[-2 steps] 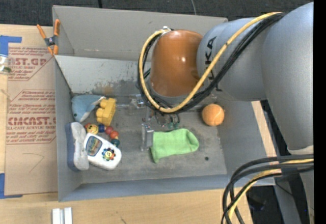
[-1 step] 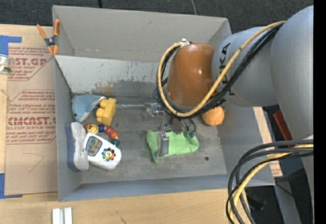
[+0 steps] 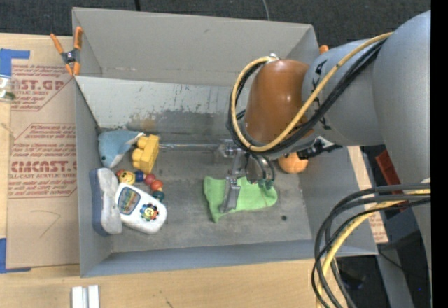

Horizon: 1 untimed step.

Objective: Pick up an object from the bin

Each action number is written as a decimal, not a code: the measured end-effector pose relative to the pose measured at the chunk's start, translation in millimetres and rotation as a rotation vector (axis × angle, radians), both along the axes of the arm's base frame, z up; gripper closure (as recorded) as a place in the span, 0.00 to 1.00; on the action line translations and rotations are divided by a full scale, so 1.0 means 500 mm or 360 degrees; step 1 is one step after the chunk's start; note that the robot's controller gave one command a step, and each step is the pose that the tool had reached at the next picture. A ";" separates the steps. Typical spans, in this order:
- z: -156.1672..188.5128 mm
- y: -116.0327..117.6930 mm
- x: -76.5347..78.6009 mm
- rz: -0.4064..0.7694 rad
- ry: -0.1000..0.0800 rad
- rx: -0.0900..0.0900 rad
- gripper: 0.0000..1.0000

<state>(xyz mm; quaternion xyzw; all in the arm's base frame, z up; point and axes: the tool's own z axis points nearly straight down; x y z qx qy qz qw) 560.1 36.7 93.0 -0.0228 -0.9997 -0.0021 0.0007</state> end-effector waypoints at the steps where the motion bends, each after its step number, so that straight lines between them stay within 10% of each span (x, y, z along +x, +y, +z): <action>1: -0.021 -0.024 -0.002 0.0103 -0.0012 -0.0002 0.00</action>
Offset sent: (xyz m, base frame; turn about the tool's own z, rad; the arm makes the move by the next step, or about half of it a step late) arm -0.0090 -0.0103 -0.0230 0.1457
